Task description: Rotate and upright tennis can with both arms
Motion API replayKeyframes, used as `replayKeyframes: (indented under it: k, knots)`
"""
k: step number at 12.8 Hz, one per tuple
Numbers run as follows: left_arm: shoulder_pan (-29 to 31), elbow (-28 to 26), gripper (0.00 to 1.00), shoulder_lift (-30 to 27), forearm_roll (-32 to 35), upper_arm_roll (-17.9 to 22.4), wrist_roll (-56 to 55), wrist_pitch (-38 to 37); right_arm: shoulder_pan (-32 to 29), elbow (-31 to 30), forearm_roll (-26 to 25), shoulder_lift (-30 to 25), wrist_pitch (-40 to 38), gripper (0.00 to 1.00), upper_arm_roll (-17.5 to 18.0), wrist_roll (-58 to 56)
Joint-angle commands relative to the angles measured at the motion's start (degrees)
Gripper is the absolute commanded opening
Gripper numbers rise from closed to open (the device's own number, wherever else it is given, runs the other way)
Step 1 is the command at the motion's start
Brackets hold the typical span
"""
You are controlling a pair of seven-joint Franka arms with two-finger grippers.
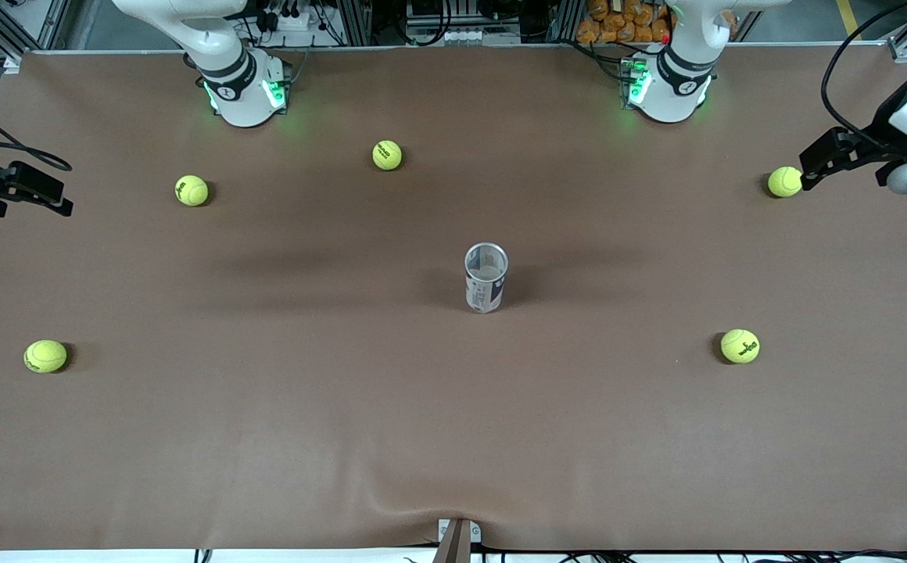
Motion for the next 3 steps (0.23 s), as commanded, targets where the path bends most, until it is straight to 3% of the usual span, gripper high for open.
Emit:
replayKeyframes:
  k: [1,3]
  knots:
    - [1.0,2.3,1.00,0.8,-0.1,-0.3,1.1,-0.7,0.8,0.6,0.3,0.0,-0.6,1.00,-0.7,0.5]
    - [1.1,2.4,1.00,1.3,-0.2,-0.3,1.1,-0.7,0.8,0.6,0.3,0.0,-0.6,1.00,-0.7,0.5]
